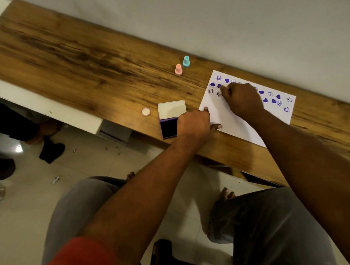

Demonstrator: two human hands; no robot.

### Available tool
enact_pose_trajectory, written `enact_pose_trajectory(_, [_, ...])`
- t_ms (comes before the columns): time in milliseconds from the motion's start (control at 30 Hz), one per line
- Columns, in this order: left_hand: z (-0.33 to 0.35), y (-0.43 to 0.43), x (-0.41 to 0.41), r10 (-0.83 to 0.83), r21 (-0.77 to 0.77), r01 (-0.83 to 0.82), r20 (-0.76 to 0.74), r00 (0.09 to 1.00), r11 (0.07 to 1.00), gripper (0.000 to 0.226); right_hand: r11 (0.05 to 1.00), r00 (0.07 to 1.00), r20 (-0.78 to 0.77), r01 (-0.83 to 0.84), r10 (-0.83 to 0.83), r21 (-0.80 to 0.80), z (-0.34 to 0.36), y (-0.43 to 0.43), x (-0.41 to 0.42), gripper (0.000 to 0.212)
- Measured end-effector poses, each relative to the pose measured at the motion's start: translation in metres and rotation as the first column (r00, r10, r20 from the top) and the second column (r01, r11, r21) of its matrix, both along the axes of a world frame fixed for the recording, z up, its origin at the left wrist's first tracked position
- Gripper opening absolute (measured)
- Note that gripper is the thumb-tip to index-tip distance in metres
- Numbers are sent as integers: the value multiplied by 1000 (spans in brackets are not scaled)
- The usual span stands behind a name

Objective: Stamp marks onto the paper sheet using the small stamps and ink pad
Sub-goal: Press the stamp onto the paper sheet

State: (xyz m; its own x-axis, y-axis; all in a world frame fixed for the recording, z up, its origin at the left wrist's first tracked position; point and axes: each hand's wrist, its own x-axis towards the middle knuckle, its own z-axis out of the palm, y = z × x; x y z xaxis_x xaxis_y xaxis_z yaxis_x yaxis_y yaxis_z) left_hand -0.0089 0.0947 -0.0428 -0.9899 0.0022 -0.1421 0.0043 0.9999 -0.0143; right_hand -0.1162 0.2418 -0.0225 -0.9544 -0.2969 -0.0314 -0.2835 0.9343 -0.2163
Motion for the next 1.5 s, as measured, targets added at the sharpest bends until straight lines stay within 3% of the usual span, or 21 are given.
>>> enact_pose_trajectory(167, [16, 19, -11, 46, -19, -46, 17, 999, 999, 66, 980, 978, 72, 194, -197, 51, 4, 73, 10, 57])
enact_pose_trajectory(333, [12, 45, -23, -9, 105, 21, -112, 994, 994, 86, 968, 956, 171, 248, -237, -44, -1, 84, 11, 57])
enact_pose_trajectory(467, [-1, 55, -27, -51, 242, 56, -26, 998, 969, 99, 973, 969, 131, 218, -208, -70, -5, 87, 13, 53])
enact_pose_trajectory(600, [-12, 56, -24, 20, 357, -29, 29, 999, 934, 103, 989, 988, 68, 141, -138, -36, -10, 90, 12, 49])
enact_pose_trajectory(1000, [-15, 57, -25, 85, 418, -82, 10, 996, 905, 102, 987, 996, 35, 80, -85, 142, -7, 84, 7, 53])
enact_pose_trajectory(1100, [-15, 58, -24, 90, 444, -86, 13, 996, 892, 100, 979, 993, -68, 108, -97, 176, 9, 82, 2, 53])
enact_pose_trajectory(1233, [-17, 58, -25, 98, 481, -100, 30, 995, 871, 97, 972, 918, -373, 195, -134, 132, 41, 78, -5, 47])
enact_pose_trajectory(1267, [-17, 58, -25, 98, 478, -101, 31, 995, 872, 97, 969, 919, -370, 200, -135, 143, 38, 75, -1, 47])
enact_pose_trajectory(1400, [-19, 58, -26, 66, 443, -65, 13, 998, 894, 102, 940, 989, -10, 140, -144, 312, -7, 70, 24, 50])
enact_pose_trajectory(1500, [-20, 57, -26, 64, 437, -73, 34, 997, 897, 102, 908, 990, -23, 138, -140, 396, -12, 68, 22, 49])
